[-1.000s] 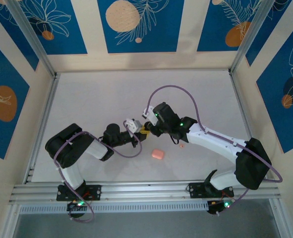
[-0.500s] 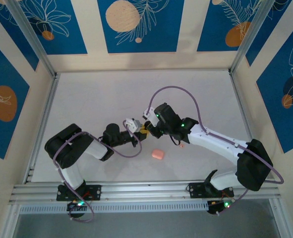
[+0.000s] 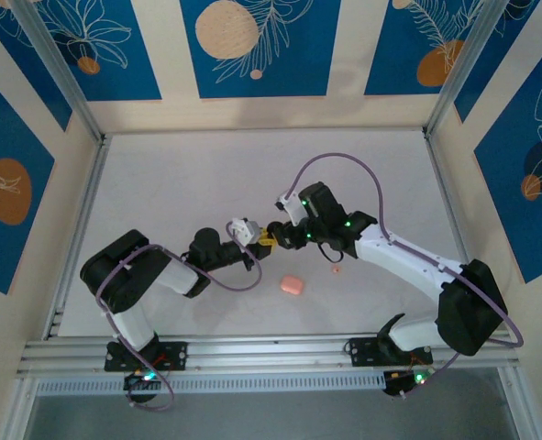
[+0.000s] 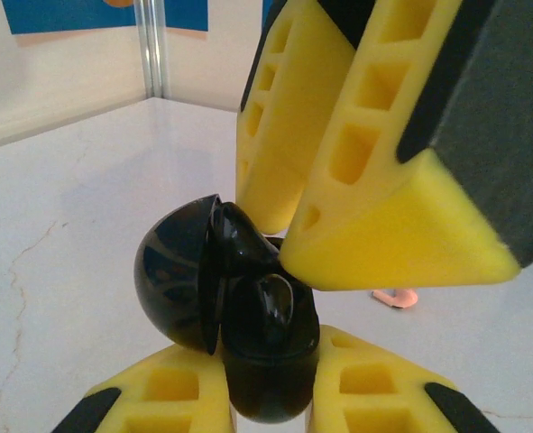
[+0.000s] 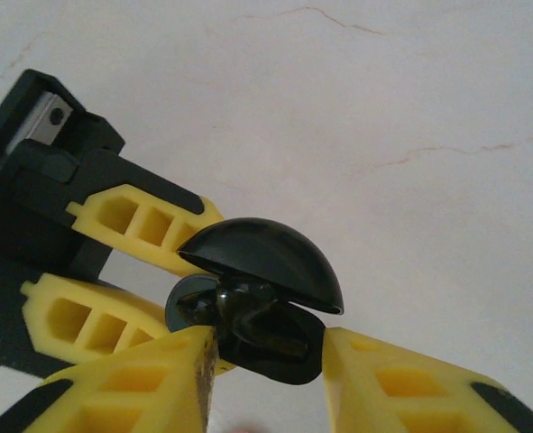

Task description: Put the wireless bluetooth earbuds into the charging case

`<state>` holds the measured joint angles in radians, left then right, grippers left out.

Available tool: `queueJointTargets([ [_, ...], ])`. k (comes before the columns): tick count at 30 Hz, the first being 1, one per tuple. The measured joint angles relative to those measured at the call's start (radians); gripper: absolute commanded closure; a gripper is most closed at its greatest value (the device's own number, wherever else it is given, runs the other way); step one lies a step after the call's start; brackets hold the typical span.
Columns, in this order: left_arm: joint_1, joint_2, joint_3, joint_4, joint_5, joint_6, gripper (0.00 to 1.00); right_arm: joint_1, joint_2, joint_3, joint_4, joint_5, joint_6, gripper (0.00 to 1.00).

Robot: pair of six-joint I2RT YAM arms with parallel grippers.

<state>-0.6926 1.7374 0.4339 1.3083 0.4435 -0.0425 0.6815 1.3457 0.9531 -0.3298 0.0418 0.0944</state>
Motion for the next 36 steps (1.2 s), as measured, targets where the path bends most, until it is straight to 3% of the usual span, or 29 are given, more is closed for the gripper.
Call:
queueJointTargets([
  [11, 0.0, -0.01, -0.014, 0.038, 0.0, 0.028, 0.82, -0.103, -0.13, -0.003, 0.031, -0.23, 0.098, 0.55],
  [20, 0.0, -0.01, -0.024, 0.046, 0.001, 0.08, 0.82, -0.2, -0.161, -0.013, 0.029, -0.414, 0.248, 0.65],
  [27, 0.0, -0.01, -0.024, 0.046, 0.002, 0.102, 0.82, -0.17, -0.147, -0.013, -0.009, -0.441, 0.334, 0.69],
  [36, 0.0, -0.01, -0.024, 0.046, 0.001, 0.105, 0.82, -0.069, -0.042, 0.063, -0.11, -0.351, 0.34, 0.69],
])
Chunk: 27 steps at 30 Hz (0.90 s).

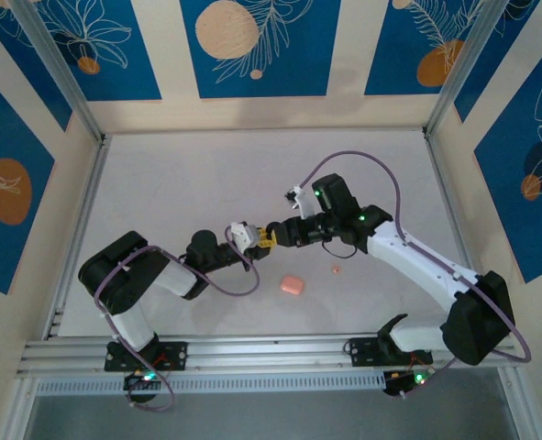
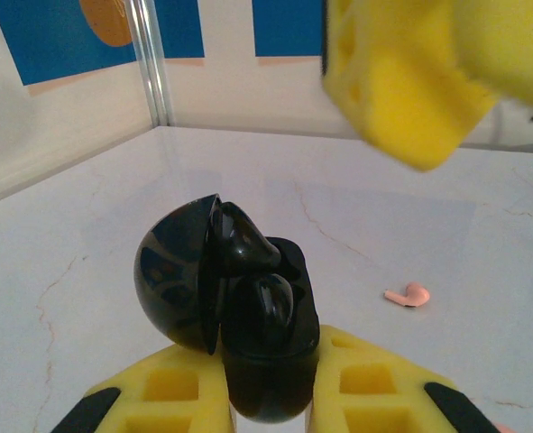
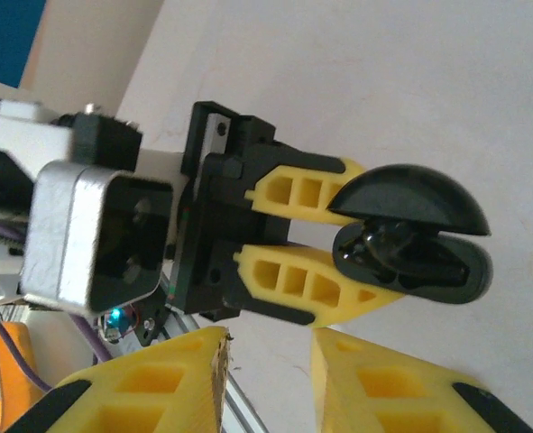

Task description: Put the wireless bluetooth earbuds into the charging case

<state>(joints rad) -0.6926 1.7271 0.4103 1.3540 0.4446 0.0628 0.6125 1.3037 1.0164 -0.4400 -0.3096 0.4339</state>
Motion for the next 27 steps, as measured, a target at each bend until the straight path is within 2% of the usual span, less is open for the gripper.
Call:
queueJointTargets([
  [8, 0.0, 0.0, 0.0, 0.0, 0.0, 0.0, 0.82, 0.01, 0.087, 0.05, -0.023, 0.041, 0.03, 0.66],
  [17, 0.0, 0.0, -0.006, -0.005, 0.0, 0.01, 0.82, 0.011, 0.101, 0.068, -0.026, 0.093, 0.042, 0.63],
  [27, 0.0, -0.002, -0.015, -0.011, -0.001, 0.019, 0.82, 0.017, 0.134, 0.095, -0.029, 0.106, 0.043, 0.64],
])
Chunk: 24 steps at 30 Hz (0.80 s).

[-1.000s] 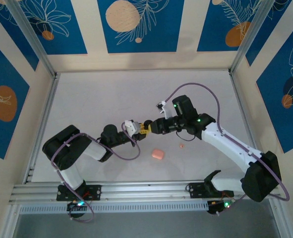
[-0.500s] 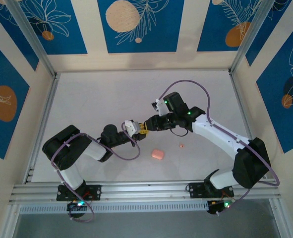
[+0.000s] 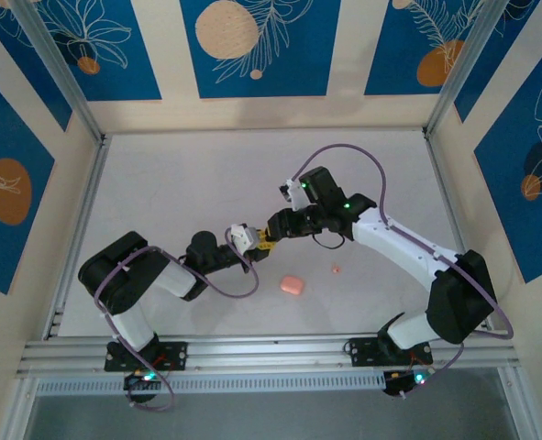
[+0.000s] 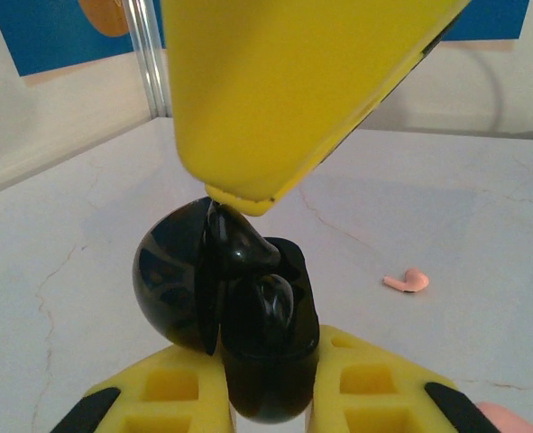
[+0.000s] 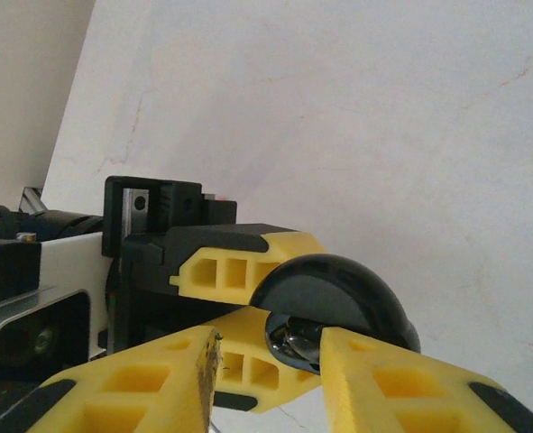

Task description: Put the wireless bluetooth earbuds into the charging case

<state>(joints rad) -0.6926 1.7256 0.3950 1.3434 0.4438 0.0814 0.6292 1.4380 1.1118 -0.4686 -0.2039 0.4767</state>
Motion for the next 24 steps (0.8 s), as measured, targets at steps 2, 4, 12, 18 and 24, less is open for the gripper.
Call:
queueJointTargets([
  [2, 0.0, -0.001, -0.003, -0.006, 0.0, 0.0, 0.82, 0.002, 0.01, 0.001, 0.0, 0.003, 0.0, 0.65],
  [4, 0.0, -0.001, -0.005, -0.016, 0.0, 0.0, 0.82, 0.005, 0.018, 0.004, -0.004, 0.008, -0.001, 0.64],
  [12, 0.0, -0.01, -0.011, -0.035, -0.002, 0.0, 0.82, 0.031, 0.044, 0.037, -0.045, 0.062, -0.009, 0.65],
  [18, 0.0, -0.015, -0.014, -0.046, -0.004, 0.0, 0.82, 0.059, 0.048, 0.051, -0.076, 0.129, -0.028, 0.69],
  [24, 0.0, -0.023, -0.015, -0.044, -0.004, 0.0, 0.82, 0.079, 0.055, 0.052, -0.097, 0.17, -0.032, 0.69],
])
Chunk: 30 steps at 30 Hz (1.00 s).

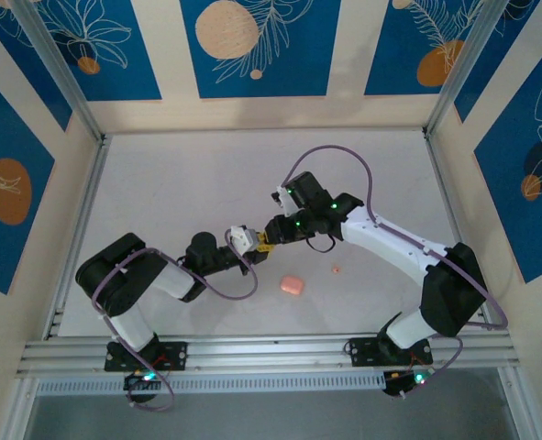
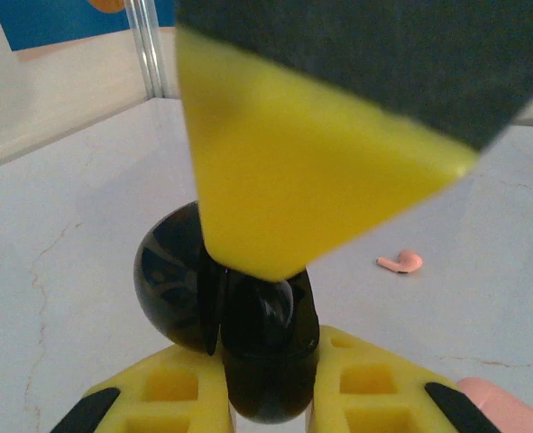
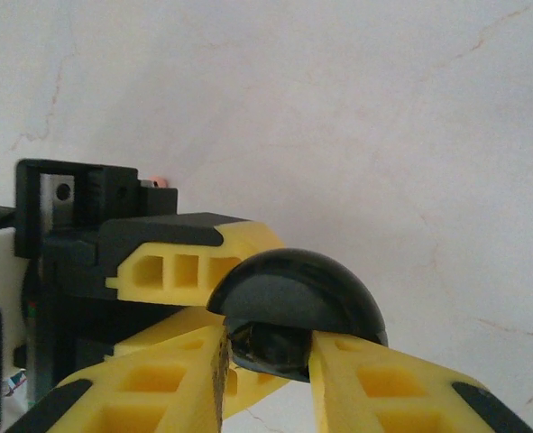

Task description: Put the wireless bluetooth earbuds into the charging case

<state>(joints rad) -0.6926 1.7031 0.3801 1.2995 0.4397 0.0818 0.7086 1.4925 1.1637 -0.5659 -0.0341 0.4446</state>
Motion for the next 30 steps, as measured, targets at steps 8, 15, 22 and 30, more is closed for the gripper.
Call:
queueJointTargets([
  [8, 0.0, -0.001, 0.0, -0.002, 0.0, 0.0, 0.82, 0.003, 0.002, 0.001, 0.0, 0.023, 0.0, 0.75],
  [15, 0.0, -0.001, -0.001, -0.006, -0.004, 0.0, 0.82, 0.003, 0.003, 0.001, 0.002, 0.028, 0.001, 0.79],
  [22, 0.0, -0.003, -0.001, -0.002, -0.007, 0.007, 0.82, -0.016, -0.017, -0.023, 0.027, 0.003, 0.013, 0.8],
  [30, 0.0, 0.002, -0.001, 0.037, -0.007, 0.006, 0.82, -0.084, -0.089, -0.113, 0.133, -0.118, 0.069, 0.81],
])
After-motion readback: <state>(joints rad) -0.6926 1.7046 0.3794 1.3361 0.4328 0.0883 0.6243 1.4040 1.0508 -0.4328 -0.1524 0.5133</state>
